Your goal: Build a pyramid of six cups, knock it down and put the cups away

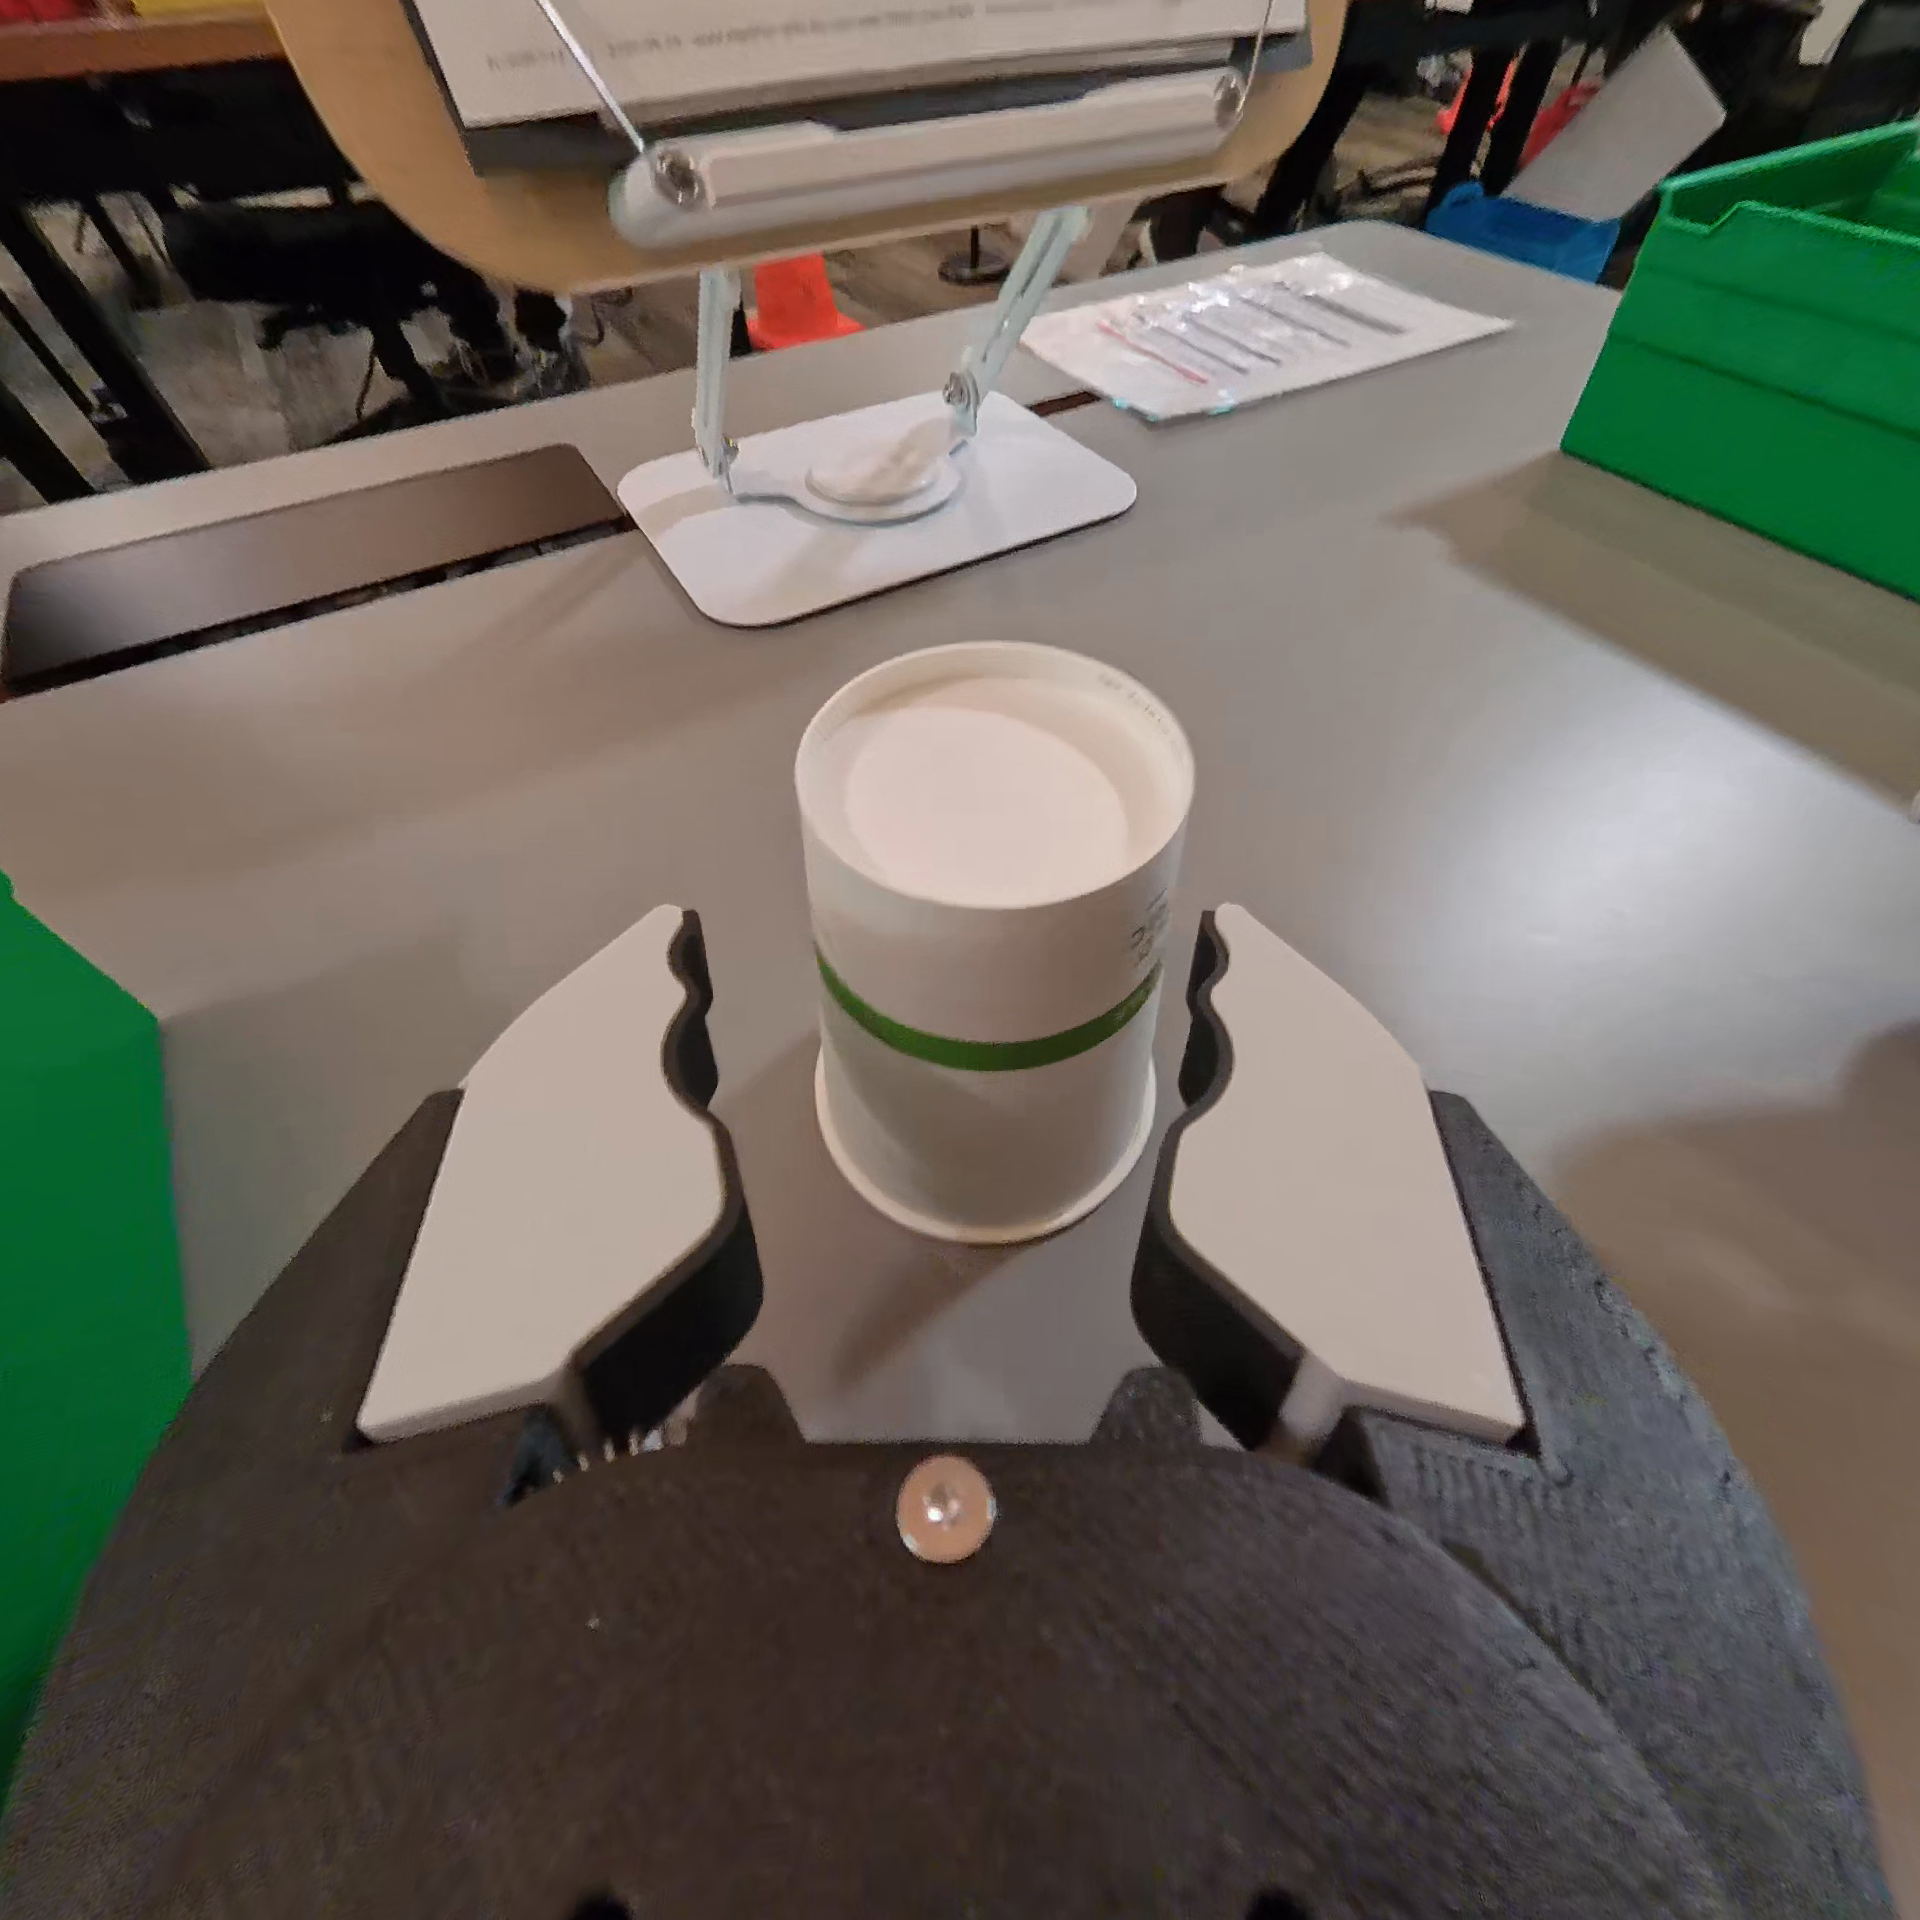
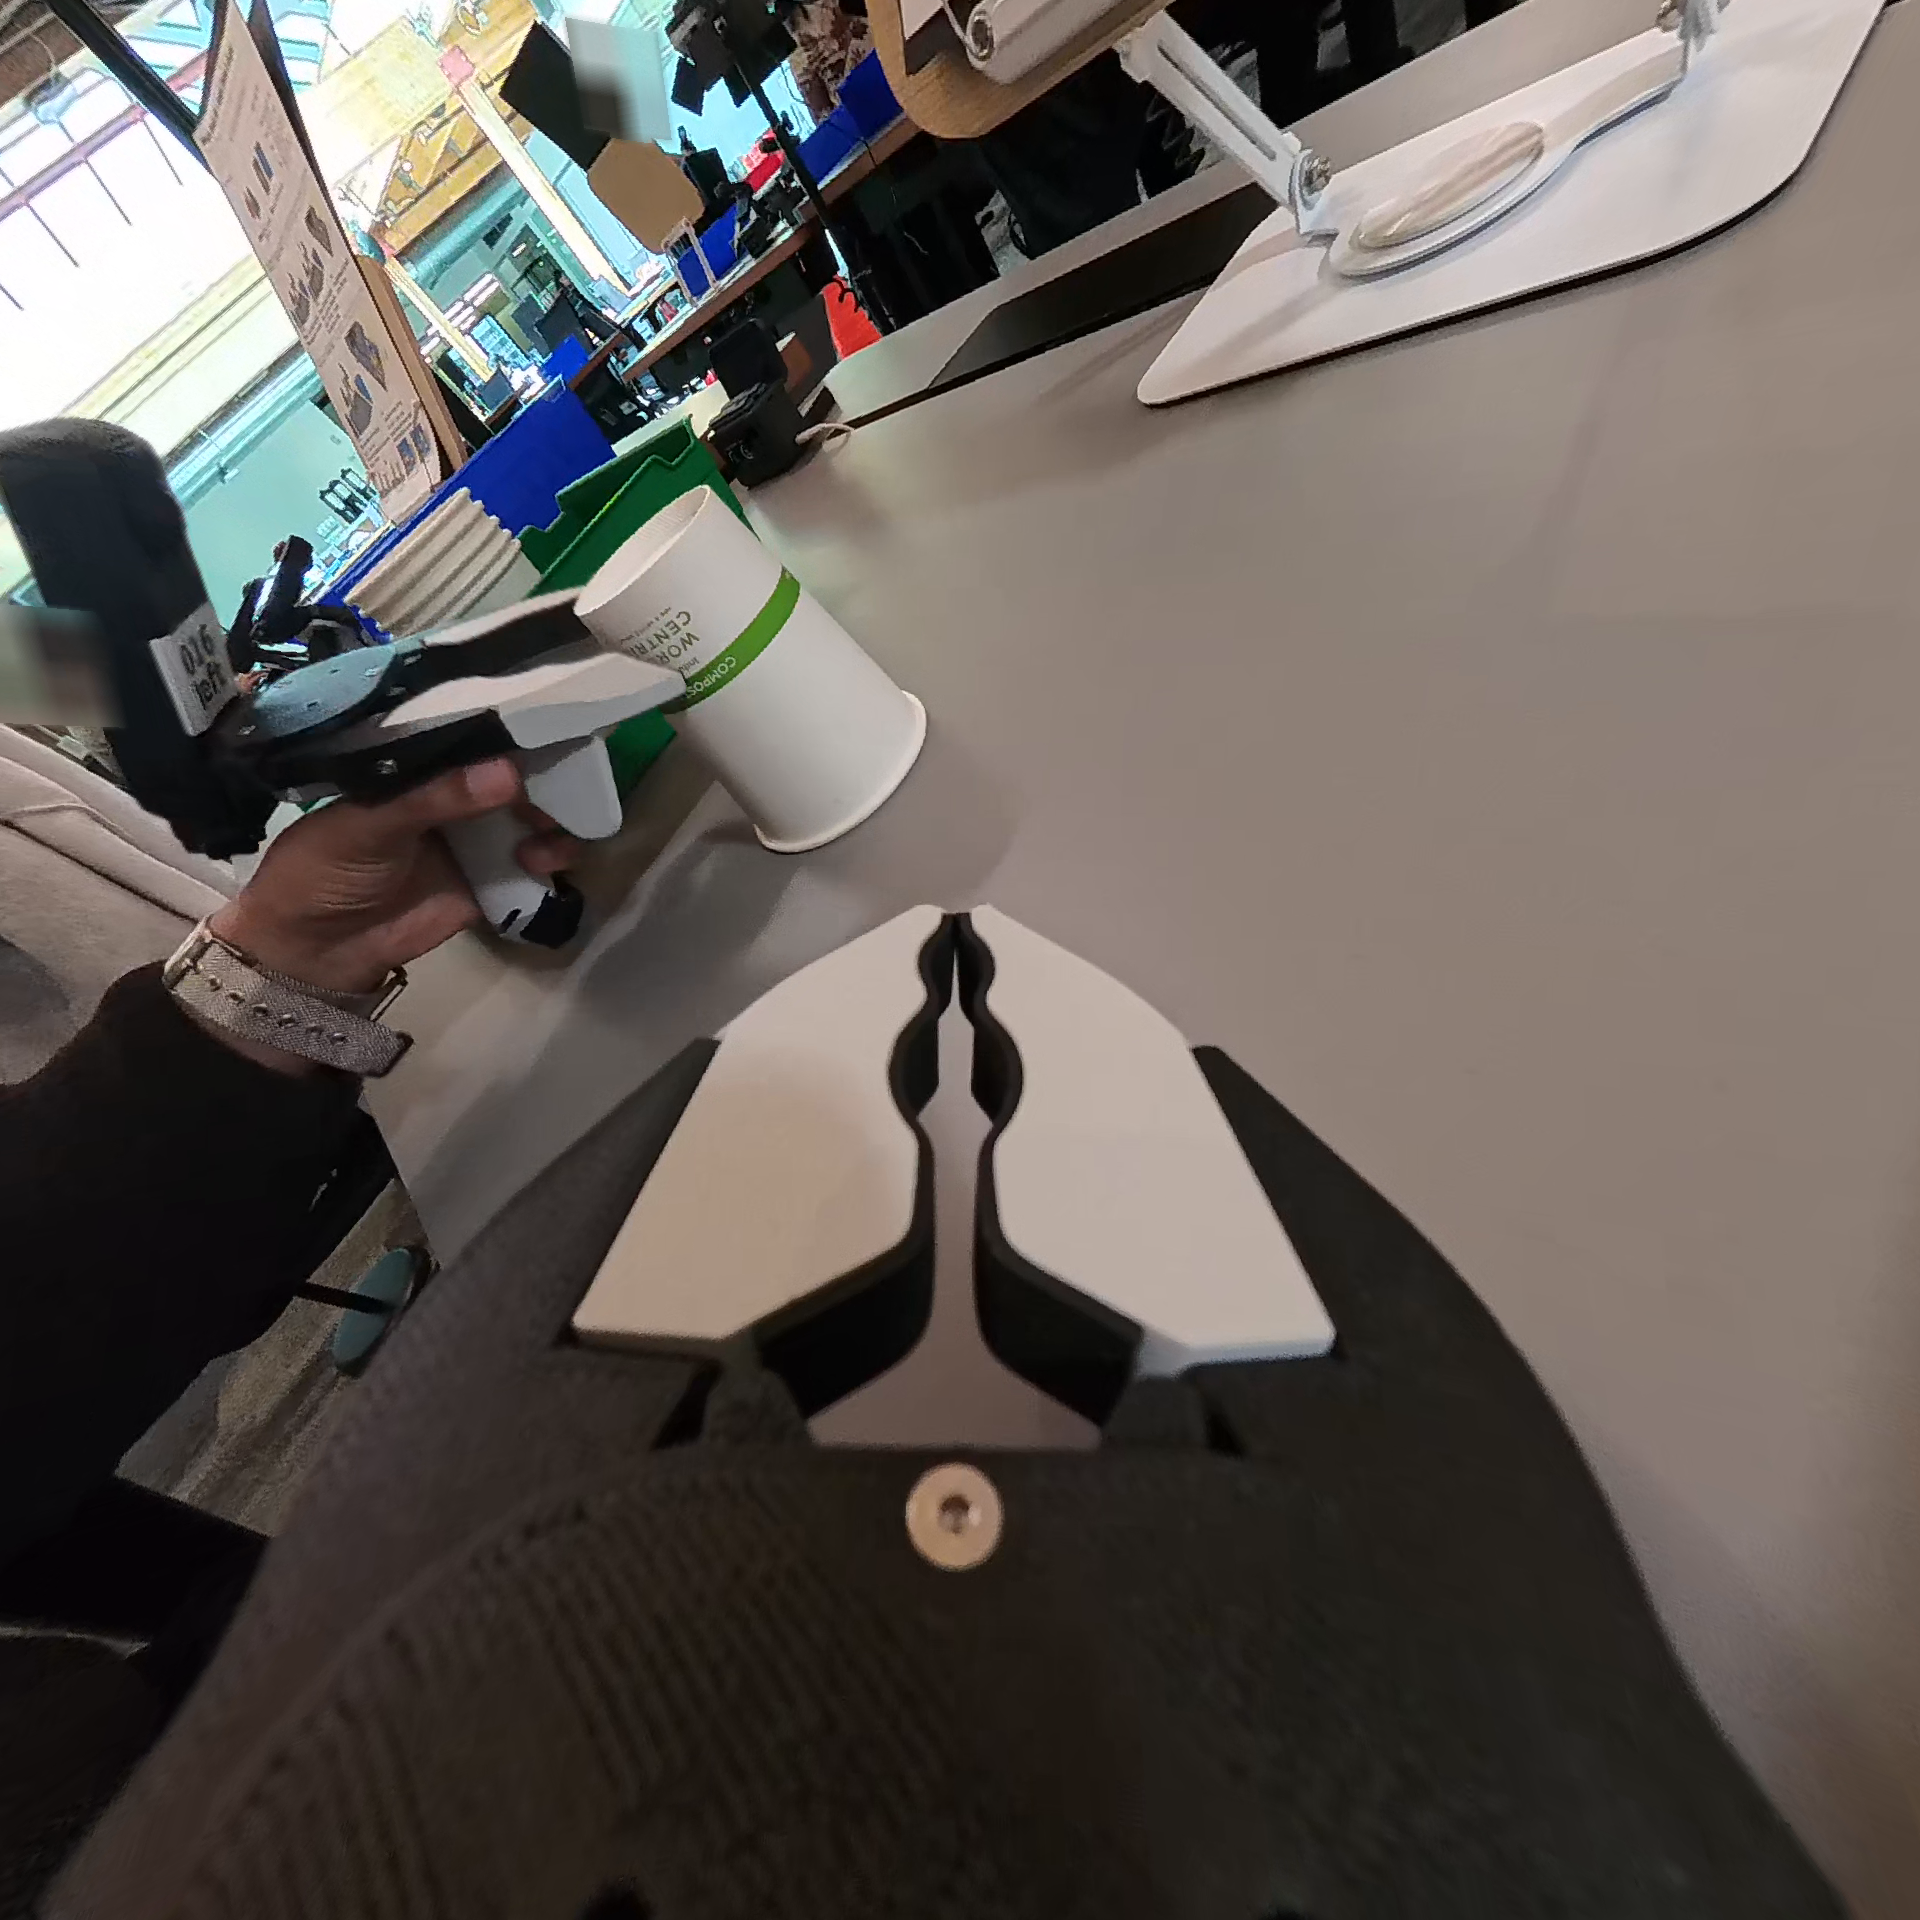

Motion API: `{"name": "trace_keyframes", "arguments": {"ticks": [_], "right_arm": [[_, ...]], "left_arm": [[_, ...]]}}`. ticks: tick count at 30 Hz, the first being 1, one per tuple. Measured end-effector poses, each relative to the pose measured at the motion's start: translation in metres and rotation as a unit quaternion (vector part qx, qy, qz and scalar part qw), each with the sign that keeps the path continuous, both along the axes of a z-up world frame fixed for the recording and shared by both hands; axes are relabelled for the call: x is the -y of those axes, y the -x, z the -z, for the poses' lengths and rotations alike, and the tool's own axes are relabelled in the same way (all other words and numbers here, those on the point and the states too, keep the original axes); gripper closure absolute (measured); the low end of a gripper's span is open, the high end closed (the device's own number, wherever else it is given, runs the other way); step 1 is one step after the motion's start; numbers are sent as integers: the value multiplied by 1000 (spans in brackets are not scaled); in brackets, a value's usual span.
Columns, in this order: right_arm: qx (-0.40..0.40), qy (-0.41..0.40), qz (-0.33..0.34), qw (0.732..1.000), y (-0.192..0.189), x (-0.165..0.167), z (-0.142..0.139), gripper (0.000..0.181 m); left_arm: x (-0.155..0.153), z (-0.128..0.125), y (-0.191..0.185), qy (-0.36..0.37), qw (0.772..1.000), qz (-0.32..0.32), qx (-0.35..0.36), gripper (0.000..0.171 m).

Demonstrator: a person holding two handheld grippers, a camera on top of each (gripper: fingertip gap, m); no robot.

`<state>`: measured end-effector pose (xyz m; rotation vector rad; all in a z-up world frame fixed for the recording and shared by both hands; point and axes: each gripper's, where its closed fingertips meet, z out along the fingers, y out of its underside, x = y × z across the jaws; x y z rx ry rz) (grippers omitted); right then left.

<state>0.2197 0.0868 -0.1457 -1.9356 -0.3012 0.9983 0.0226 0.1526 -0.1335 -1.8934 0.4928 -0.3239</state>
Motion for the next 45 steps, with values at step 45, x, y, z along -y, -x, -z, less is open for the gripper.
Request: {"name": "trace_keyframes", "arguments": {"ticks": [45], "right_arm": [[0, 8, -11, 1000, 6, 1, 4, 181]], "left_arm": [[-4, 7, -6, -1, 1000, 5, -5, 93]]}}
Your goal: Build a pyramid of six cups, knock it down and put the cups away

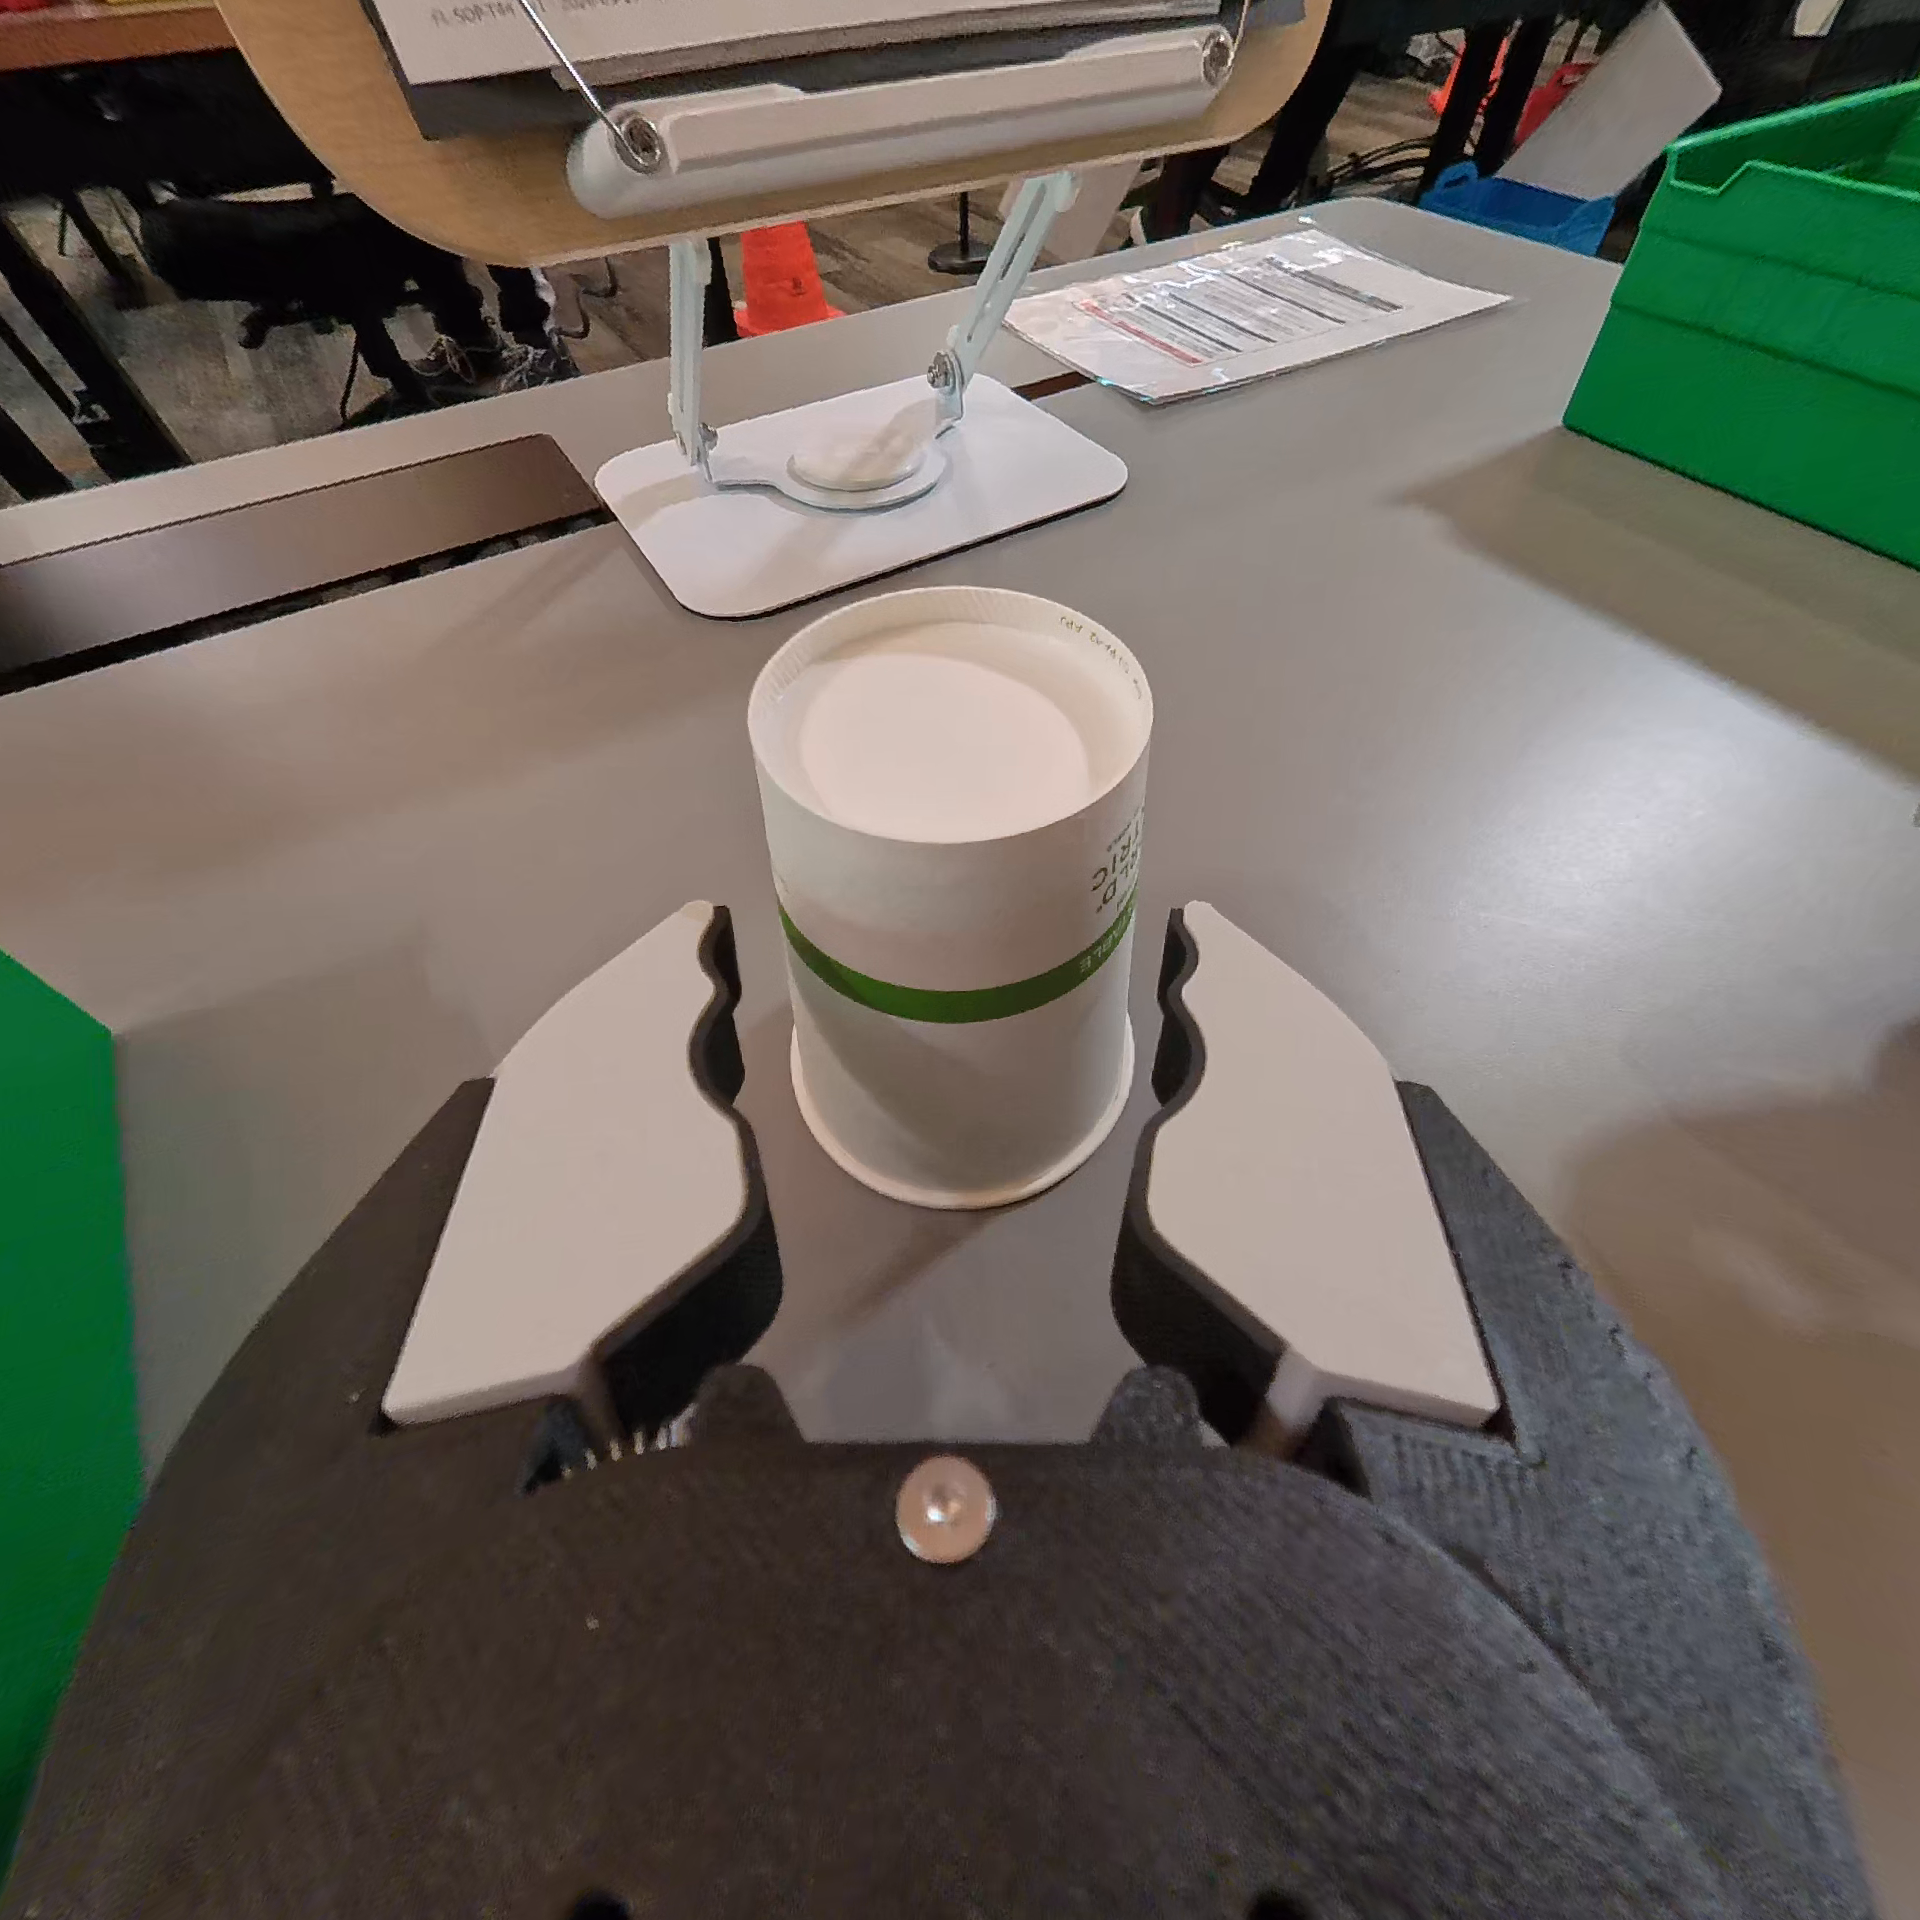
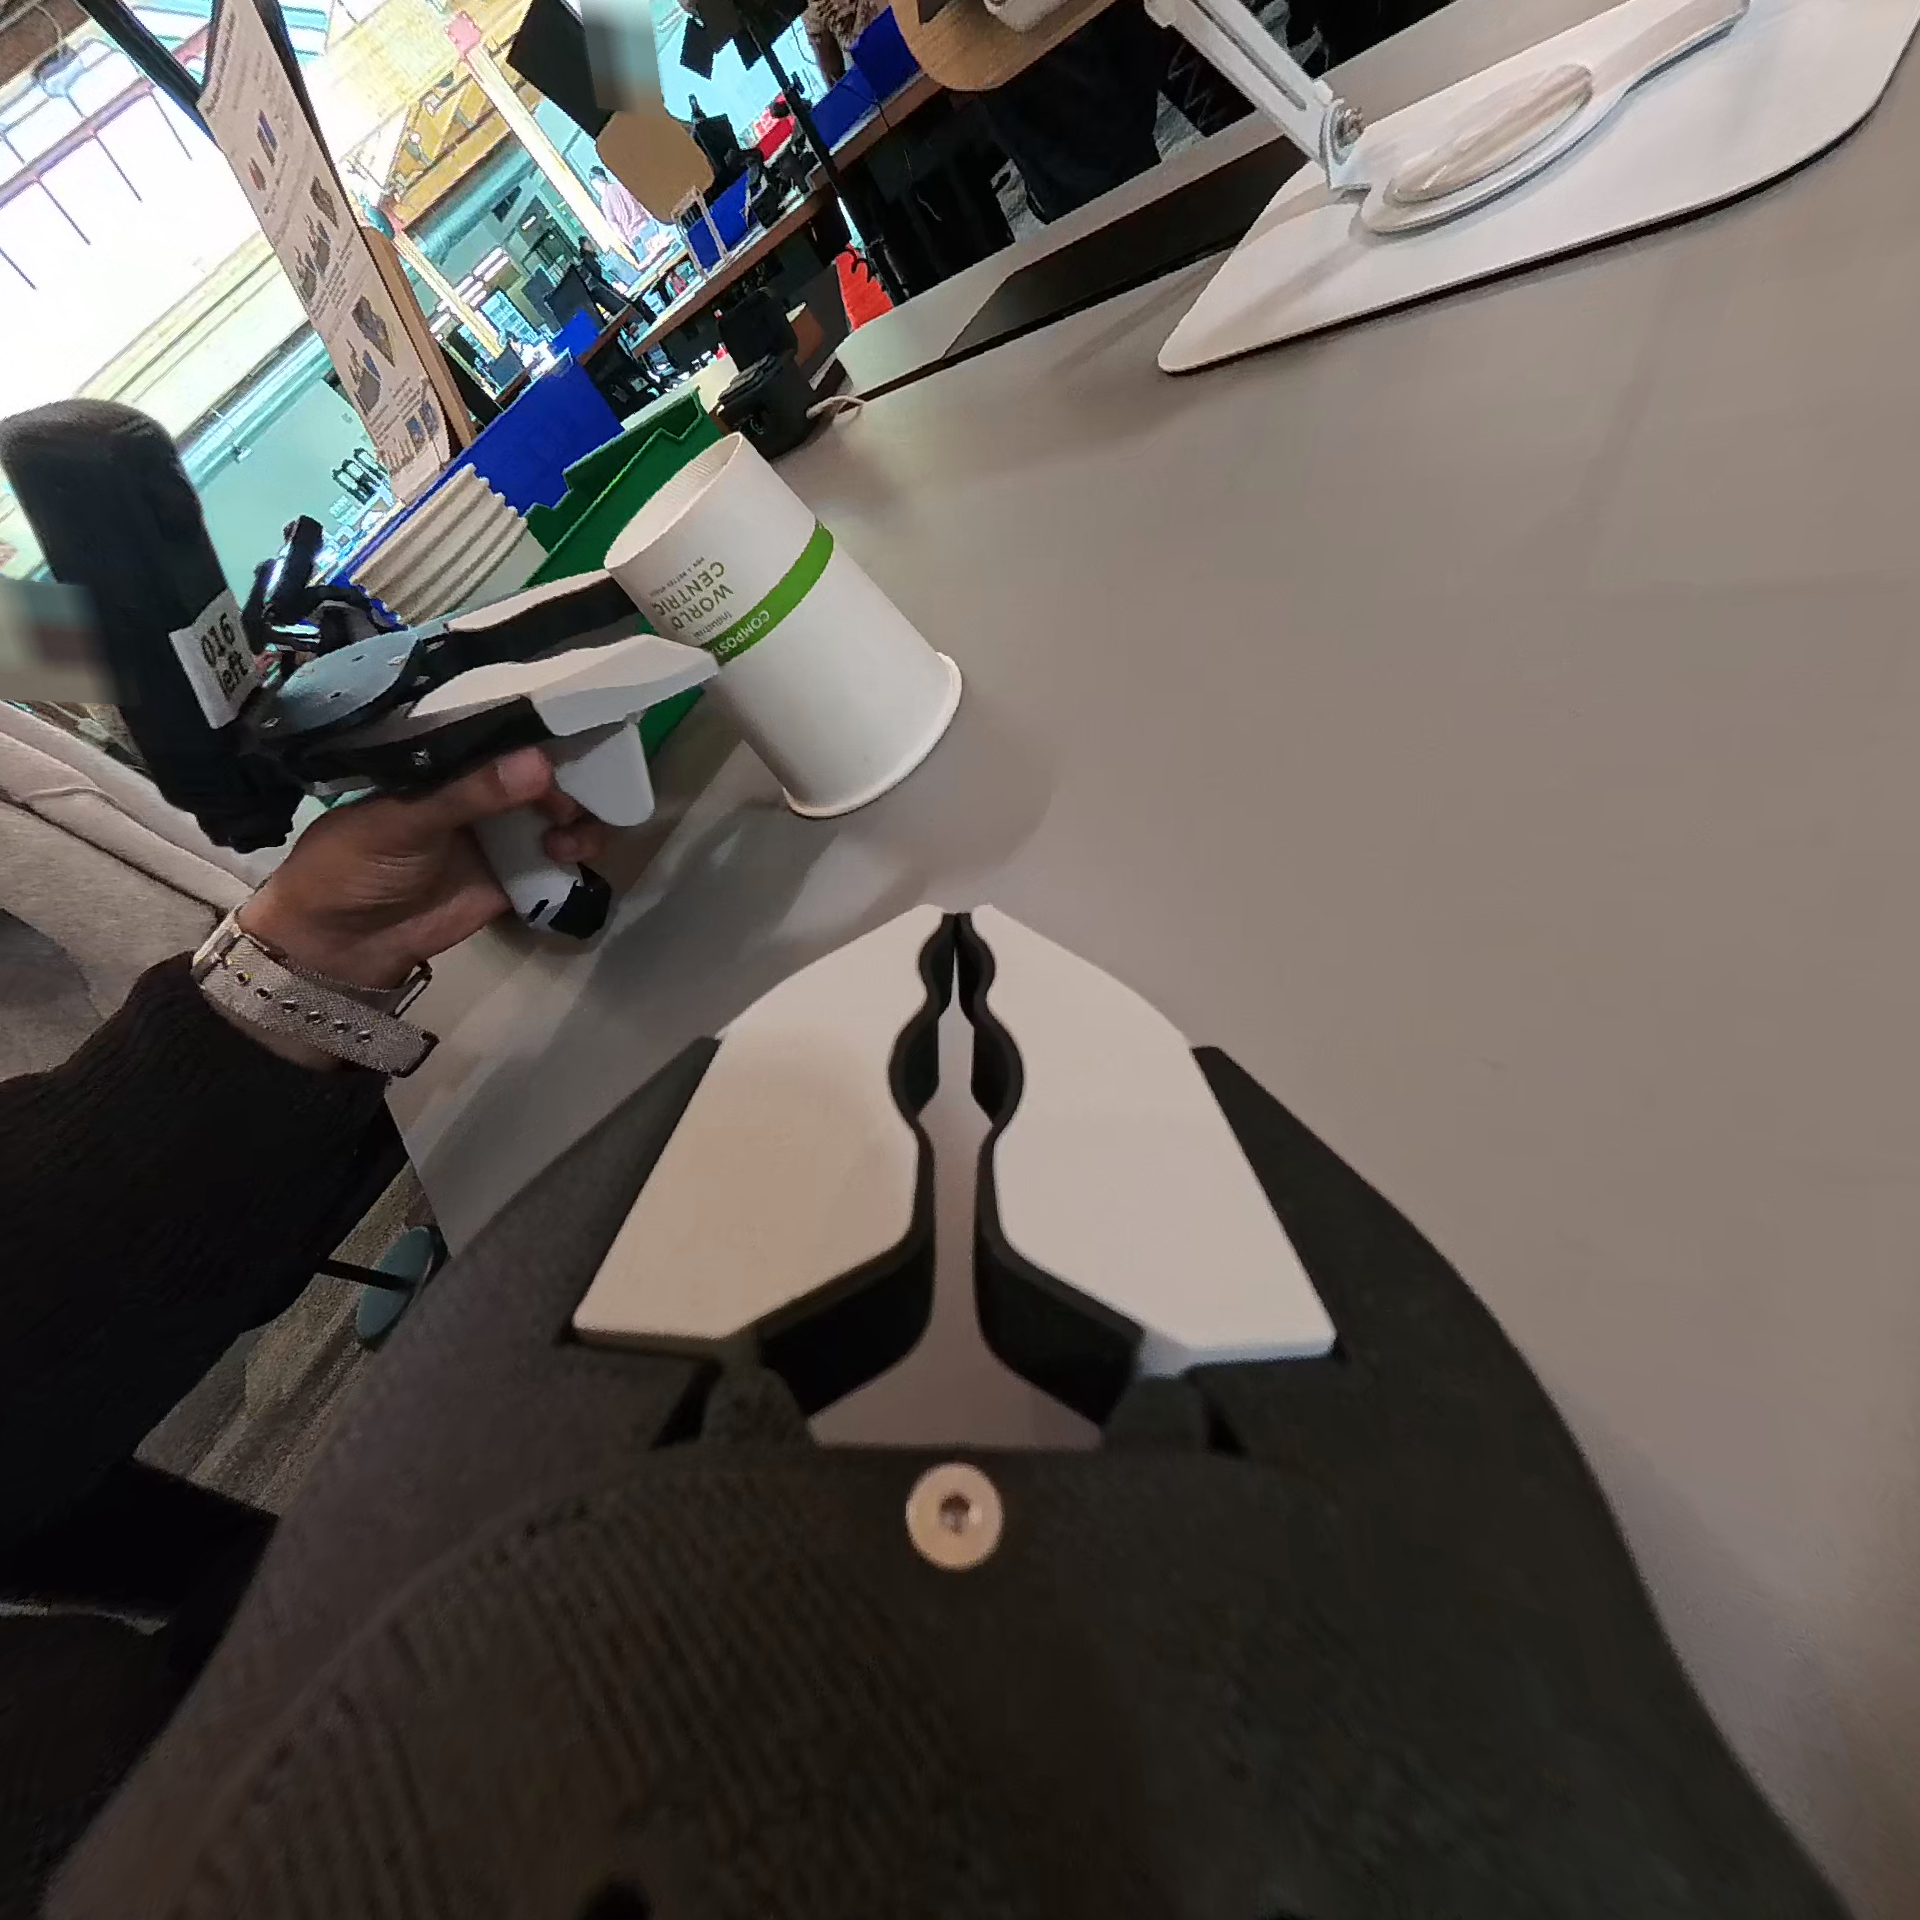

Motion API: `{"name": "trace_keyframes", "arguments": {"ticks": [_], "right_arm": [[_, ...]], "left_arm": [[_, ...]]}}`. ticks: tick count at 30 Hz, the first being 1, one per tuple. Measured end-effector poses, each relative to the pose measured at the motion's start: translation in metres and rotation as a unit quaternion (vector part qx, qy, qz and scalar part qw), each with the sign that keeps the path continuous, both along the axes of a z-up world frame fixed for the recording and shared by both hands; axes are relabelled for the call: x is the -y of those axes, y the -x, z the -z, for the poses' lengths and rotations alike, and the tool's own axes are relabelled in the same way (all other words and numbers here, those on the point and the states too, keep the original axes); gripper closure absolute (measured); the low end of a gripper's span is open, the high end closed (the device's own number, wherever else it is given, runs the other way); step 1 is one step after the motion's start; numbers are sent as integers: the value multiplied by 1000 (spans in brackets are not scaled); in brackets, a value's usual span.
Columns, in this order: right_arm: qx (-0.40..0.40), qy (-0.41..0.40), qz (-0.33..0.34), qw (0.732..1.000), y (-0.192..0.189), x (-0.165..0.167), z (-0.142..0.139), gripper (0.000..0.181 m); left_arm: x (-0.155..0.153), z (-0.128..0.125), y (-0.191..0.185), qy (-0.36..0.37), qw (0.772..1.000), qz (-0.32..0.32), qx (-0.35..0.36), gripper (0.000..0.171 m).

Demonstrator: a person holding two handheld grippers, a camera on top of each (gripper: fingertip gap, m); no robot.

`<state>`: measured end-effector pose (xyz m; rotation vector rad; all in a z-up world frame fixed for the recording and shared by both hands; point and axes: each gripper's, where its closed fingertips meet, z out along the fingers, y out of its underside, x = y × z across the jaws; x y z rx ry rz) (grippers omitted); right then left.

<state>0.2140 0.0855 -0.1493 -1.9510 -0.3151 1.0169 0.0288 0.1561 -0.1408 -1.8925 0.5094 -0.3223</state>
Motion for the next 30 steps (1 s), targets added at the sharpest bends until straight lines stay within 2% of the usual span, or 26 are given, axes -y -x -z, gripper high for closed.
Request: {"name": "trace_keyframes", "arguments": {"ticks": [5, 10, 14, 16, 18, 19, 21, 23, 24, 26, 27, 30], "right_arm": [[-5, 1, -11, 1000, 8, -2, -1, 181], [-7, 3, -30, 1000, 22, -3, -2, 181], [-5, 2, -47, 999, 35, -2, -1, 181], [-5, 4, -55, 998, 41, -2, -1, 181], [-6, 4, -61, 998, 45, -2, -2, 181], [-8, 4, -61, 998, 46, -1, -2, 181], [-17, 6, -59, 998, 47, 0, -5, 181], [-28, 9, -58, 998, 46, -1, -8, 181], [-33, 10, -56, 998, 46, -2, -9, 181], [-45, 15, -52, 997, 44, -5, -12, 181], [-53, 19, -51, 997, 44, -6, -13, 181], [-83, 36, -45, 995, 42, -8, -15, 181]], "left_arm": [[8, -9, 5, -10, 1000, -2, 5, 91], [23, -33, 14, -41, 999, 2, 30, 90], [39, -65, 26, -82, 995, 9, 62, 98], [47, -90, 39, -113, 989, -2, 94, 109], [56, -115, 55, -134, 985, -7, 107, 112], [60, -125, 67, -136, 986, -15, 93, 112], [65, -138, 100, -143, 988, -45, 21, 109], [68, -150, 142, -163, 980, -92, -72, 121], [69, -152, 157, -171, 974, -91, -118, 130], [66, -142, 183, -143, 967, -72, -198, 149], [63, -129, 194, -104, 968, -54, -220, 153], [55, -94, 221, 9, 969, -16, -245, 150]]}}
